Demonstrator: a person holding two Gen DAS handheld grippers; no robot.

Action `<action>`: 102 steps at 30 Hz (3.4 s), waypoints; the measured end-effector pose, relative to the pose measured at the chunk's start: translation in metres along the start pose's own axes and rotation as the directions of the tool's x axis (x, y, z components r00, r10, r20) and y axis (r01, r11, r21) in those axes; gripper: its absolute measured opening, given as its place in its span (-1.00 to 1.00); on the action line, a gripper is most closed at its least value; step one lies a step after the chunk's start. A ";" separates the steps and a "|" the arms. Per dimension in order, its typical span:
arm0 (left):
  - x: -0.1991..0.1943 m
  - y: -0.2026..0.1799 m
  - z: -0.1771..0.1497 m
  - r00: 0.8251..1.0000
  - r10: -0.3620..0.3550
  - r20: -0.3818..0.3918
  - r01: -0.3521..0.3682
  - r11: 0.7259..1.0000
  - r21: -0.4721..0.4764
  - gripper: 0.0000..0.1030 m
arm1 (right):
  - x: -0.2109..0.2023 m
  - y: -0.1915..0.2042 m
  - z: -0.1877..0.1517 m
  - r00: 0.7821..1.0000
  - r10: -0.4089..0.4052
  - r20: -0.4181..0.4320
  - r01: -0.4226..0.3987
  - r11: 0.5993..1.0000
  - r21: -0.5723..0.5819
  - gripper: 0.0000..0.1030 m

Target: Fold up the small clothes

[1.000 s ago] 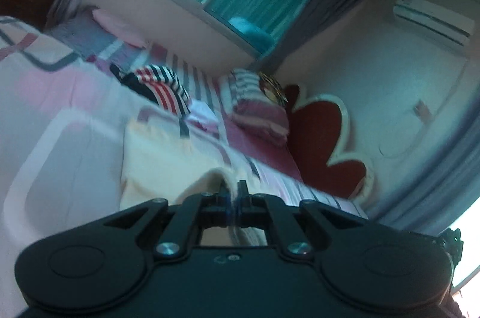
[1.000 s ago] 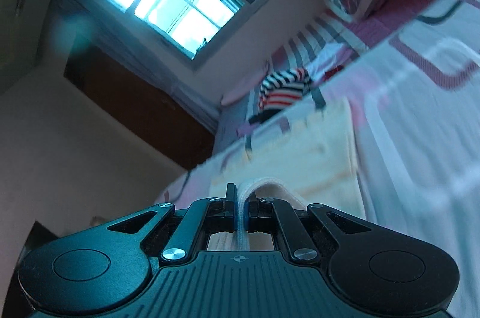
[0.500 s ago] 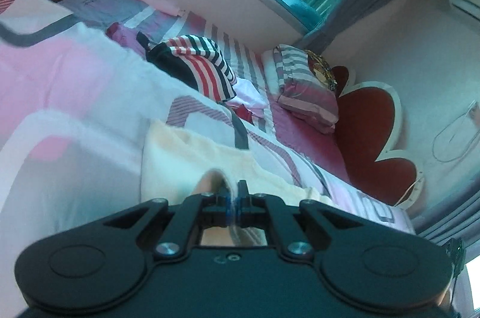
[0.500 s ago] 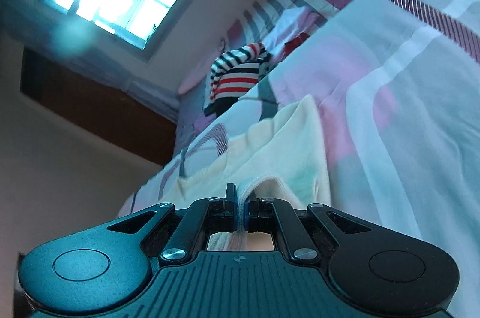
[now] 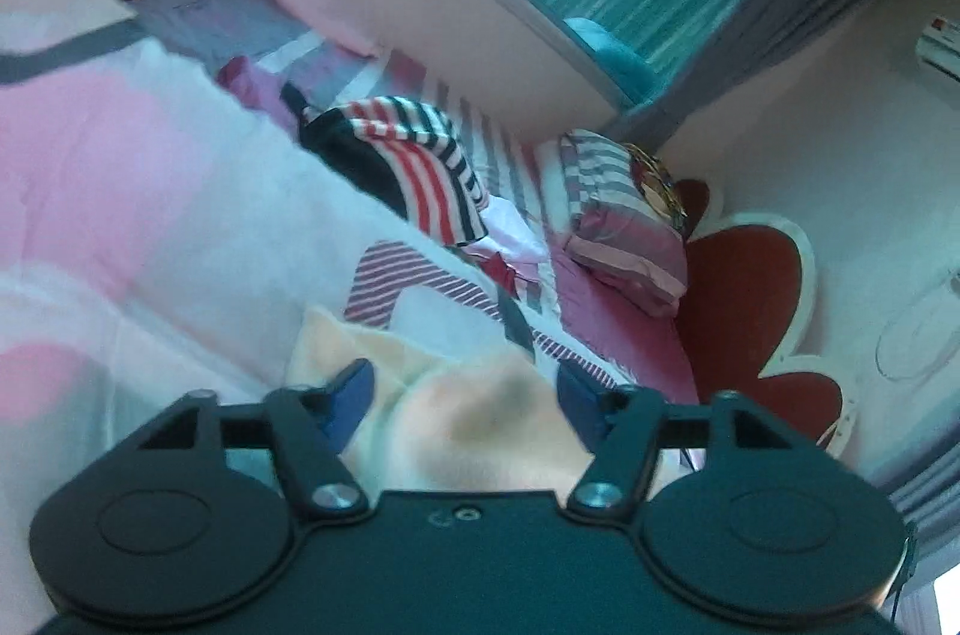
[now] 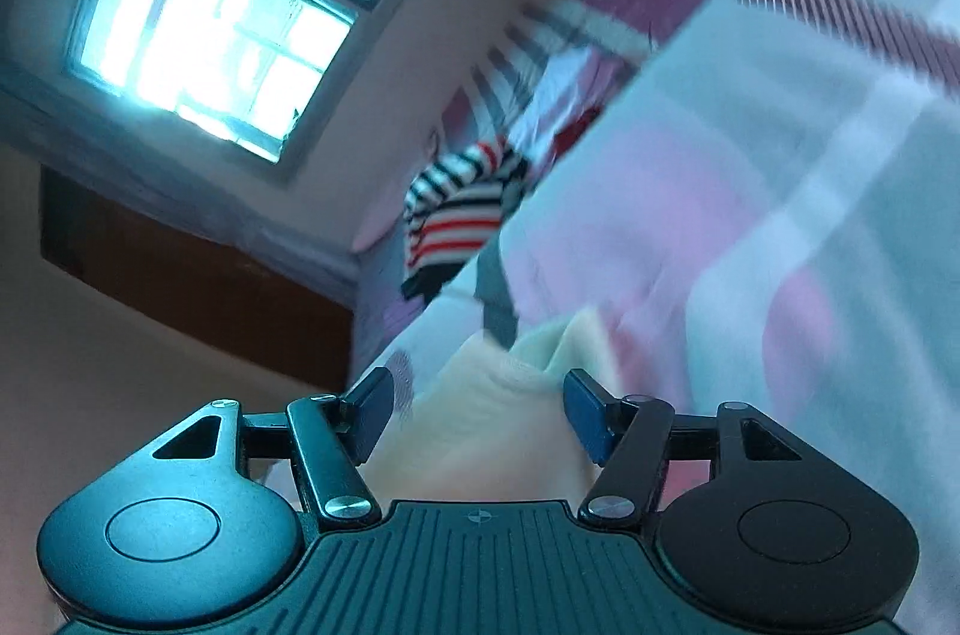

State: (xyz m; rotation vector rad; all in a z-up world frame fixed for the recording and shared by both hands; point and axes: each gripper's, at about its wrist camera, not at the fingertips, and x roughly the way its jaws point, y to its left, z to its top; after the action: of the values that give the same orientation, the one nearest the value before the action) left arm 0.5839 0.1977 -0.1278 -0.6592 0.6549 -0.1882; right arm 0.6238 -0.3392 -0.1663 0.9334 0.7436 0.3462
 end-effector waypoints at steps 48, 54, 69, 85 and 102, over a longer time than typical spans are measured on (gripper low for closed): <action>0.017 -0.070 -0.062 0.953 0.295 0.061 -0.277 0.779 0.562 0.40 | 0.064 0.064 -0.084 0.920 -0.365 0.146 0.369 0.674 -0.639 -0.20; -0.002 -0.108 -0.081 0.959 0.264 0.107 -0.270 0.724 0.635 0.44 | 0.037 0.082 -0.088 0.951 -0.281 0.131 0.302 0.747 -0.592 -0.20; -0.022 -0.134 -0.127 0.985 0.166 -0.049 -0.106 0.800 0.591 0.43 | 0.033 0.106 -0.170 0.971 -0.237 -0.014 0.155 0.676 -0.721 -0.20; -0.066 -0.116 -0.142 0.985 0.174 -0.006 -0.141 0.815 0.563 0.36 | -0.011 0.108 -0.197 0.961 -0.273 0.044 0.223 0.670 -0.708 -0.20; -0.107 -0.106 -0.202 0.974 0.225 -0.006 -0.188 0.827 0.530 0.33 | -0.036 0.110 -0.297 0.950 -0.305 0.063 0.234 0.564 -0.792 -0.20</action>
State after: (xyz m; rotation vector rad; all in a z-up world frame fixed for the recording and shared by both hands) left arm 0.3790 0.0515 -0.1291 -0.0463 0.6973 -0.1788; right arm 0.3923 -0.1198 -0.1718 -0.0661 0.6895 0.3914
